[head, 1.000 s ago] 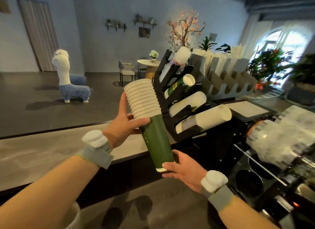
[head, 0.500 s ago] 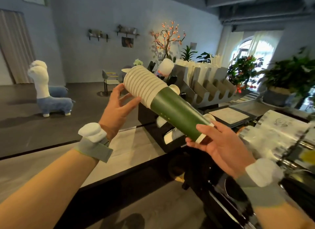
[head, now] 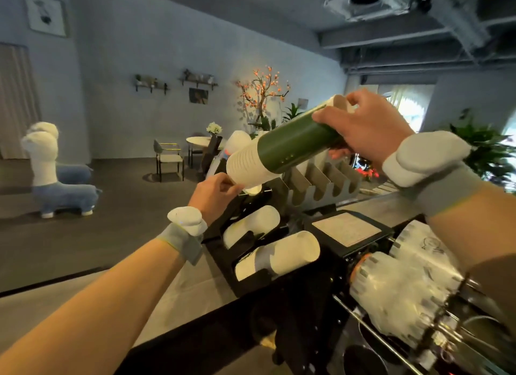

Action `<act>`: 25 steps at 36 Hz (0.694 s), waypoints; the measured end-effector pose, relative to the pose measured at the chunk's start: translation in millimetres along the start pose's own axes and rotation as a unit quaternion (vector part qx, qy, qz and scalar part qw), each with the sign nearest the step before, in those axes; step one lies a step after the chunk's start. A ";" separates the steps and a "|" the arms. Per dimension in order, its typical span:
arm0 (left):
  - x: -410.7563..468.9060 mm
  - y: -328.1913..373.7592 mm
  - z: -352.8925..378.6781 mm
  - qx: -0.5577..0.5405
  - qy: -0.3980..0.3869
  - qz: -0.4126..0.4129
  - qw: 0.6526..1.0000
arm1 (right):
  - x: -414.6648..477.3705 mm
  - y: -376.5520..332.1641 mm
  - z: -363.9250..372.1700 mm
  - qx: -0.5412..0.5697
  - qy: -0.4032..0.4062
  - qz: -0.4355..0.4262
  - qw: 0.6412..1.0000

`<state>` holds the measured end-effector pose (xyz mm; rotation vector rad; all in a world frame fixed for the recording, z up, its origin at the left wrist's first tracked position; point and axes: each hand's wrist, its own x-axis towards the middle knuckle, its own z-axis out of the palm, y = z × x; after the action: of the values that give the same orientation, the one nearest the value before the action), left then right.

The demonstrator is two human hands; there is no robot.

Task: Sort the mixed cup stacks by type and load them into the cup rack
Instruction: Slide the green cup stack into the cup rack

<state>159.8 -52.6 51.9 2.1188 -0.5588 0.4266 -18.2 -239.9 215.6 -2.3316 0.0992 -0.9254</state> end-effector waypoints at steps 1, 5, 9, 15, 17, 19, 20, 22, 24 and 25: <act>6.4 0.1 5.3 0.004 -0.001 -0.002 1.000 | 5.2 3.9 0.9 -0.009 -0.001 0.000 1.000; 24.0 -1.4 24.6 0.063 -0.009 -0.002 0.998 | 19.0 24.6 5.7 -0.005 -0.017 0.007 1.000; 33.7 -9.7 35.5 0.111 -0.031 -0.004 0.993 | 28.8 40.3 11.7 -0.008 -0.037 0.018 0.999; 46.5 -15.8 47.4 0.098 -0.049 -0.037 0.993 | 46.1 61.8 27.1 0.010 -0.059 0.045 0.997; 47.4 -17.5 49.2 0.095 -0.052 -0.051 0.993 | 50.8 67.5 31.9 0.012 -0.066 0.048 0.997; 48.6 -17.4 50.0 0.093 -0.057 -0.075 0.991 | 53.7 71.4 33.5 0.012 -0.069 0.043 0.997; 50.6 -18.6 51.2 0.093 -0.057 -0.084 0.990 | 56.0 73.2 35.2 0.013 -0.072 0.043 0.996; 53.0 -18.7 52.7 0.105 -0.056 -0.094 0.988 | 58.8 76.3 38.9 0.011 -0.077 0.043 0.996; 56.6 -19.8 55.1 0.110 -0.040 -0.079 0.990 | 62.5 78.9 43.8 0.011 -0.078 0.038 0.996; 57.8 -20.2 55.8 0.105 -0.035 -0.079 0.991 | 65.0 80.0 45.9 0.009 -0.078 0.033 0.996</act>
<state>224.5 -101.7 35.7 2.3670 -0.3961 0.3356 72.2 -298.7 182.6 -2.3586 0.1025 -0.7074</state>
